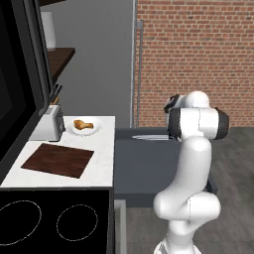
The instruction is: Pick up the knife from the drawer and place it on the cutting board. Then place the meat from the plate to the cutting board.
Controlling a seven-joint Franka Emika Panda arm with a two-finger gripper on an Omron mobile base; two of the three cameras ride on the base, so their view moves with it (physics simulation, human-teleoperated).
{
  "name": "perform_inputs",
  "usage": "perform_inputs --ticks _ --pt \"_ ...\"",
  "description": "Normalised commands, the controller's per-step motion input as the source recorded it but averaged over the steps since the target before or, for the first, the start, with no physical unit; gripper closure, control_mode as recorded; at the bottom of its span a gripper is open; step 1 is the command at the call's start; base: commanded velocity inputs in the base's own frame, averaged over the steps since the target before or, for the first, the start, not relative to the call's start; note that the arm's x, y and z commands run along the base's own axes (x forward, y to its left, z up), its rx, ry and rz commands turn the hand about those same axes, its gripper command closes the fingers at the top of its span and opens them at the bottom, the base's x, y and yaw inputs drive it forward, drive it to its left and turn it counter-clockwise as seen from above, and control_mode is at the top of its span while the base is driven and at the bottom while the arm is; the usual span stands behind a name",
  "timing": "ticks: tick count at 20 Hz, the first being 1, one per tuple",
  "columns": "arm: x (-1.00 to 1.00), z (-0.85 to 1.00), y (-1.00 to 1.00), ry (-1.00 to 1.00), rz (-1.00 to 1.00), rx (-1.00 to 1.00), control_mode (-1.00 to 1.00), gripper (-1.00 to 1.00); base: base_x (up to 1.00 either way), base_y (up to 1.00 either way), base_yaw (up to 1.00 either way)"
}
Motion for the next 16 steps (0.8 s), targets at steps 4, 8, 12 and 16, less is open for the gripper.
perform_inputs --ticks 4,8,12,16 --pt "-0.23 1.0 0.28 0.0 -0.12 0.03 -1.0 1.0 0.0 0.0 0.0" --pt "-0.35 1.0 0.43 0.0 -0.08 0.05 -1.0 1.0 0.0 0.0 0.0" --pt "-0.41 0.63 0.92 0.04 0.0 0.0 -1.0 1.0 0.0 0.0 0.0" --pt "-0.37 0.3 1.0 0.07 0.0 0.0 -1.0 1.0 0.0 0.0 0.0"
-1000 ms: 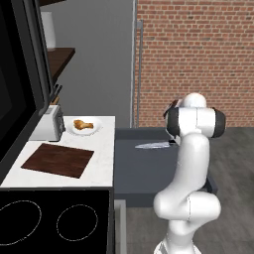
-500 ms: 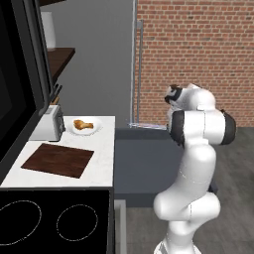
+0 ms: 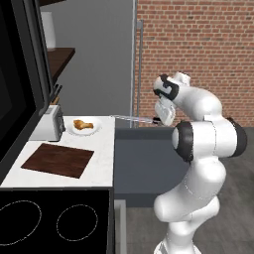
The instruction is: Pick up the knife from the drawer and place it on the cutting board. Then place the meat from the plate to the cutting board.
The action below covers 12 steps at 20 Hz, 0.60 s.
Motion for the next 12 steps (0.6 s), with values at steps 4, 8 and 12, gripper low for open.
perform_inputs --ticks 4,8,12 --pt "-0.83 0.01 0.99 0.01 0.0 0.0 -1.0 1.0 0.0 0.0 0.0" --pt "-0.45 -0.01 1.0 0.22 -0.01 -0.05 -1.0 1.0 0.0 0.0 0.0" --pt "-0.02 -0.01 1.0 0.31 -0.11 -0.18 -1.0 1.0 0.0 0.0 0.0"
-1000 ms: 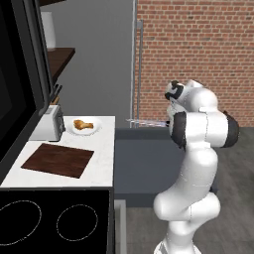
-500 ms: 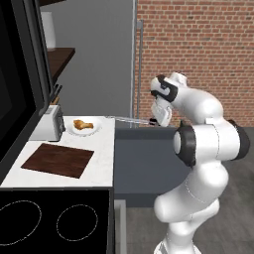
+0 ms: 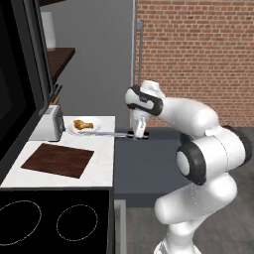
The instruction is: Pick up the knife from the drawer and place it on the cutting board. Then place the meat from the plate to the cutting board.
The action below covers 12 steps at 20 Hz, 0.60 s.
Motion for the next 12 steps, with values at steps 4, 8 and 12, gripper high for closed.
perform_inputs --ticks 4,8,12 --pt "0.39 -0.22 0.99 0.27 -0.04 -0.04 -1.0 1.0 0.0 0.0 0.0" --pt "0.49 -0.33 0.83 0.17 -0.02 0.02 -1.0 1.0 0.0 0.0 0.0" --pt "0.19 -0.22 1.0 0.1 -0.12 -0.01 -1.0 1.0 0.0 0.0 0.0"
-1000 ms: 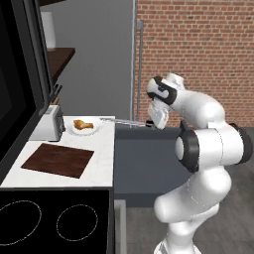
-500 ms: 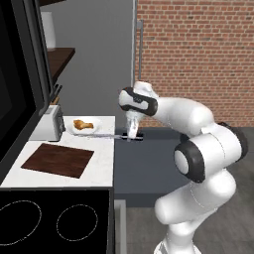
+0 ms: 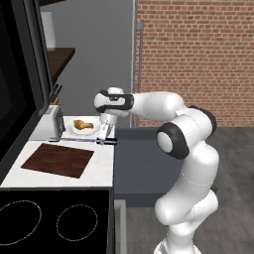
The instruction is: Pick up the knife from the drawer and place it on the cutting board. Then place the meat from the plate to the cutting board.
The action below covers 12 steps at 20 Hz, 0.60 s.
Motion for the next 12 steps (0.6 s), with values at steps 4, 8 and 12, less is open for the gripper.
perform_inputs --ticks 4,8,12 --pt "0.04 -0.08 1.0 0.14 -0.32 -0.07 -1.0 1.0 0.0 0.0 0.0" --pt "0.0 -0.14 1.0 0.06 -0.48 -0.07 -1.0 1.0 0.0 0.0 0.0" --pt "0.02 -0.21 0.96 0.0 -0.42 -0.12 -1.0 1.0 0.0 0.0 0.0"
